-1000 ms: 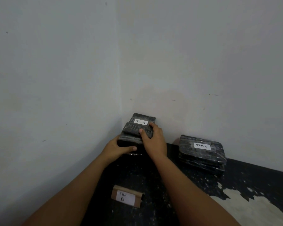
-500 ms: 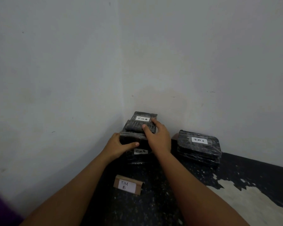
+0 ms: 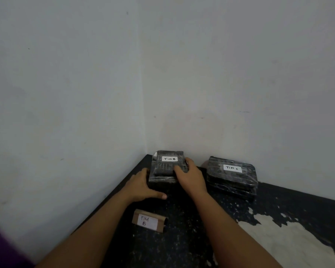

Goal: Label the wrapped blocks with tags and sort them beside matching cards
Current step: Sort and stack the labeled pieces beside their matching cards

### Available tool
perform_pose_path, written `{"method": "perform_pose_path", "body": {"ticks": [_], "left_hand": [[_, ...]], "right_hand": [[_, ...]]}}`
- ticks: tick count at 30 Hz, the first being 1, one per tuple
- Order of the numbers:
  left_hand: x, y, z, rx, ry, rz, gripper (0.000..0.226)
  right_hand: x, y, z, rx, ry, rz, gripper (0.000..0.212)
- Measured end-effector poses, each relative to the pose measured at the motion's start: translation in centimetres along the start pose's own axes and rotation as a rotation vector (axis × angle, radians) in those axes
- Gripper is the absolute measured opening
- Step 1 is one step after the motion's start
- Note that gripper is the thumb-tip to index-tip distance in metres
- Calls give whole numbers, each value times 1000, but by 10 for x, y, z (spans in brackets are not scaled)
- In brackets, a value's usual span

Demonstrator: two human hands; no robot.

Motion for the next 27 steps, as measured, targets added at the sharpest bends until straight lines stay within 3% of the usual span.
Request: {"method": "perform_pose_path", "body": {"ticks": [3, 9, 20, 27], "left_hand": [[6, 3, 2, -67, 36, -27, 125], [19, 5, -4, -187, -40, -58, 122], [22, 18, -2, -227, 10, -36, 102], [7, 6, 12, -274, 47, -40, 144]], "right_hand": [[1, -2, -2, -2, 20, -21, 73], [7, -6, -10, 43, -14, -36, 82], [-8, 4, -15, -132, -59, -1, 61], [-19, 17, -1, -288, -90, -16, 76]]}}
Point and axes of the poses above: each hand's wrist, its own x-axis towards the middle knuckle, its own z-axis out of the back of the hand, y = z × x, the point moved 2 cm from there along x, towards the middle knuckle, and after that the axes turned 6 degrees about -y, right-handed, at the moved point
